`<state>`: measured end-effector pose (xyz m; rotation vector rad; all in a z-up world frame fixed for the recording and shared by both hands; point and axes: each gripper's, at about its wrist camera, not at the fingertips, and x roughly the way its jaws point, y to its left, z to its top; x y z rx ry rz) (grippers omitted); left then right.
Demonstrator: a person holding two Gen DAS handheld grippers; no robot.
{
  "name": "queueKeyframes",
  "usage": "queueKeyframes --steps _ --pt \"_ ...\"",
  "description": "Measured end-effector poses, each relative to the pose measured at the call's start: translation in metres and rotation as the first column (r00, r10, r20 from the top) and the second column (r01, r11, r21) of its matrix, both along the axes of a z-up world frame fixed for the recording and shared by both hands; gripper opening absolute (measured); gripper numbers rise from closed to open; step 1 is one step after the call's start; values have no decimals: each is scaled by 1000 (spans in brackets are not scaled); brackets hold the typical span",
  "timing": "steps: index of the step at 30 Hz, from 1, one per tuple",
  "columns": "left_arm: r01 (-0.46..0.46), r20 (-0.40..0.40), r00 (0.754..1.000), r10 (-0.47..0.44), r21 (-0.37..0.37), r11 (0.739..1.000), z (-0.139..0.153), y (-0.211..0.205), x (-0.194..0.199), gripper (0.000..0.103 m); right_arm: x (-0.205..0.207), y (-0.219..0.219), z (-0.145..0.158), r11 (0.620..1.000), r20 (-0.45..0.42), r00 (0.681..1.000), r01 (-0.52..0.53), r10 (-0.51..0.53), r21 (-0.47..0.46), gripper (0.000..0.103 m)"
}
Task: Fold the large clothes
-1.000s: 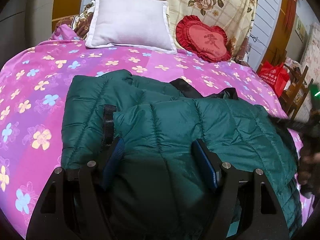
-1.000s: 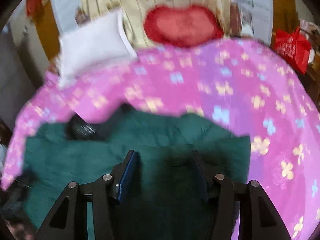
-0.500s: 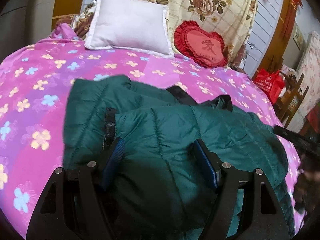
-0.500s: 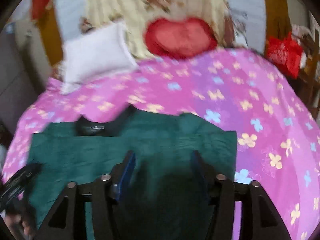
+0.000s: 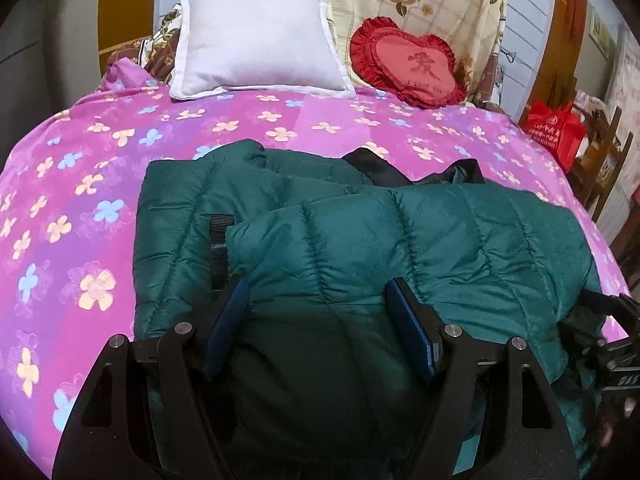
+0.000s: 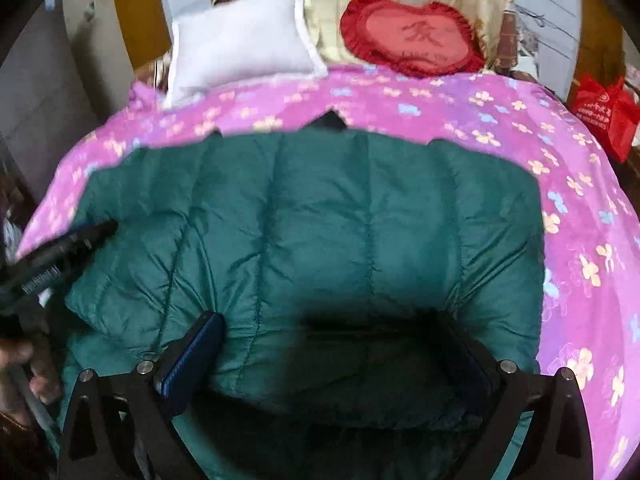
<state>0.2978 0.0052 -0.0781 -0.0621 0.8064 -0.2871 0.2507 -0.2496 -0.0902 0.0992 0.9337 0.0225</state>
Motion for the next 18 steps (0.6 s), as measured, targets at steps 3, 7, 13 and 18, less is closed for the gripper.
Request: queueKeyframes --steps 3,7,13,18 --pt "-1 4 1000 1 -1 1000 0 0 0 72 -2 -7 15 994 29 998 47 -50 98 97" --pt "-1 7 1000 1 13 1000 1 -4 0 73 7 -6 19 993 86 990 103 -107 52 97" --pt "-2 20 1000 1 70 998 -2 -11 -1 73 17 -1 -17 999 21 999 44 -44 -27 101" --pt "-3 19 1000 2 69 998 -3 -11 -1 74 14 0 -17 999 37 998 46 -45 -26 101"
